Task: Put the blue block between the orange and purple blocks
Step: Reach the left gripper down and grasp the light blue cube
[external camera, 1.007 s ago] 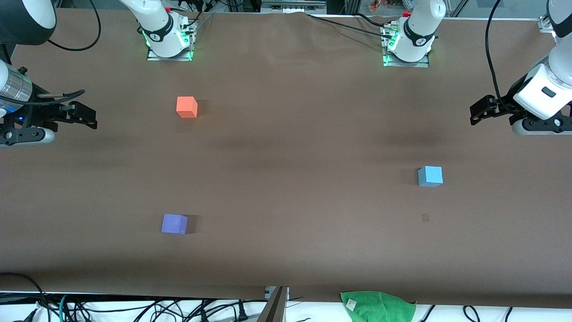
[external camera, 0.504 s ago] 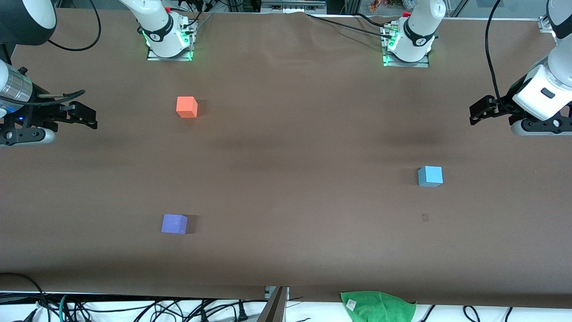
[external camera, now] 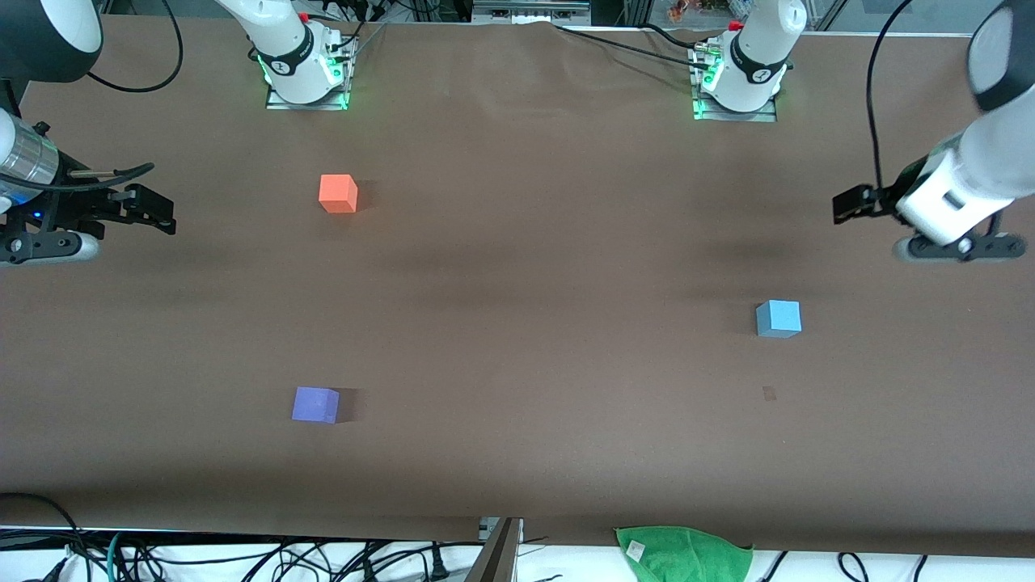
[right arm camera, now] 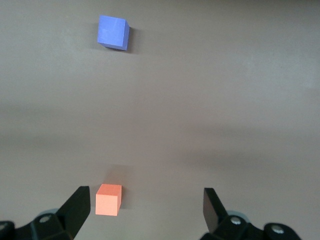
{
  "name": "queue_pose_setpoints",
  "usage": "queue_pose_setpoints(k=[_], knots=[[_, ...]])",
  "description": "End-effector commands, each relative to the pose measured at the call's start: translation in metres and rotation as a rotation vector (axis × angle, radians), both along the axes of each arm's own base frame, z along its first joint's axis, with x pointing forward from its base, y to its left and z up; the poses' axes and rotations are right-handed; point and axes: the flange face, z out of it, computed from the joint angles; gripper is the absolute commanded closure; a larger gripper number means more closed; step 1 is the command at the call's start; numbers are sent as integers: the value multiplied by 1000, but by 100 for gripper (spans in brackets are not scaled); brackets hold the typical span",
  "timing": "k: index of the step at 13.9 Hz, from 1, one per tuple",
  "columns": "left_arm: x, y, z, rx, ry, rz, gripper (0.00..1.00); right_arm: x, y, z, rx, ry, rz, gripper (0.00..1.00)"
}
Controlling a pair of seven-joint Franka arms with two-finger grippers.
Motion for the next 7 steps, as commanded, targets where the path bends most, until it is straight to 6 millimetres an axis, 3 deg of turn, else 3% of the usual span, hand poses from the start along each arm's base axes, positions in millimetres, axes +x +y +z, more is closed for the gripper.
queue_pose_setpoints(k=[1,4,7], knots=[[30,4,-75,12,88,-26,0,2,-2,1,12,-4,-18,0],[53,5,-143,15,48,-39,0,2,-2,1,14,-5,-18,0],[64,11,-191,47,-31,-59,0,3,-3,1,14,-5,-20,0]])
